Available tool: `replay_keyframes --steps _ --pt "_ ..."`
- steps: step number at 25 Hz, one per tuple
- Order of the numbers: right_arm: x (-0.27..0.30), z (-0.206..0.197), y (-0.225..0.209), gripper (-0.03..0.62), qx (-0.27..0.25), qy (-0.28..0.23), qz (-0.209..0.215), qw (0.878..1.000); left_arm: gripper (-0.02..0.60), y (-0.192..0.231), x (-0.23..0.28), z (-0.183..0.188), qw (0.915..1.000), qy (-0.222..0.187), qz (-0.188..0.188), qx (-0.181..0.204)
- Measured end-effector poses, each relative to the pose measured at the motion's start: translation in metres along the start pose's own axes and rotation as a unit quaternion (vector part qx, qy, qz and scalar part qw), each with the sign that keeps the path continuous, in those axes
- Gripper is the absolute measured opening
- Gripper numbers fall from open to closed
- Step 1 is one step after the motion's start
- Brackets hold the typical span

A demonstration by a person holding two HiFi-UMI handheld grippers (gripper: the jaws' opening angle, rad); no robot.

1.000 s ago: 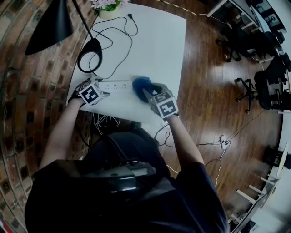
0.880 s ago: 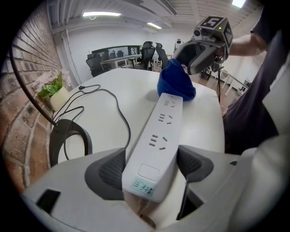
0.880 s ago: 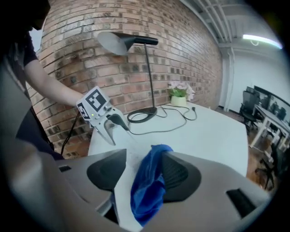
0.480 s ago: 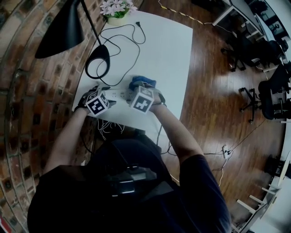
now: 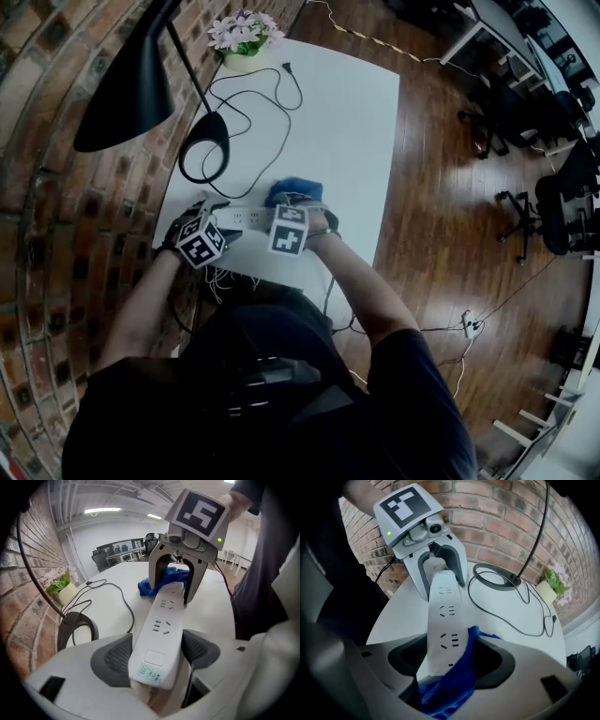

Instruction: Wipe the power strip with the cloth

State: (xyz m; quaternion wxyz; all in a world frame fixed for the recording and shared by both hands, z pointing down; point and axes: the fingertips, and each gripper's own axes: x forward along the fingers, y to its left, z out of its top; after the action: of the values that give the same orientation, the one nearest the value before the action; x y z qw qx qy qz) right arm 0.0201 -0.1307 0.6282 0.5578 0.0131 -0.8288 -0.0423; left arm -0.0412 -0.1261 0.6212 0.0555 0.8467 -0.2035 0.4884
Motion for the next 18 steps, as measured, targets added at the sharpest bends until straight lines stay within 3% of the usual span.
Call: replay_keyframes --steps 9,13,18 --pt "-0.006 -0.001 0.004 0.279 -0.029 -0.029 -0.096 0.995 0.347 -0.002 -0.009 0.001 1.0000 -0.003 -0.001 0.005" --pt "-0.011 -0.004 0.007 0.281 -0.053 -0.055 -0.158 0.984 0.350 0.002 -0.026 0.007 0.9965 -0.034 -0.028 -0.071" --pt "-0.021 -0.001 0.009 0.282 -0.095 -0.059 -0.233 0.966 0.350 0.020 -0.030 -0.007 0.9815 -0.052 -0.065 -0.173"
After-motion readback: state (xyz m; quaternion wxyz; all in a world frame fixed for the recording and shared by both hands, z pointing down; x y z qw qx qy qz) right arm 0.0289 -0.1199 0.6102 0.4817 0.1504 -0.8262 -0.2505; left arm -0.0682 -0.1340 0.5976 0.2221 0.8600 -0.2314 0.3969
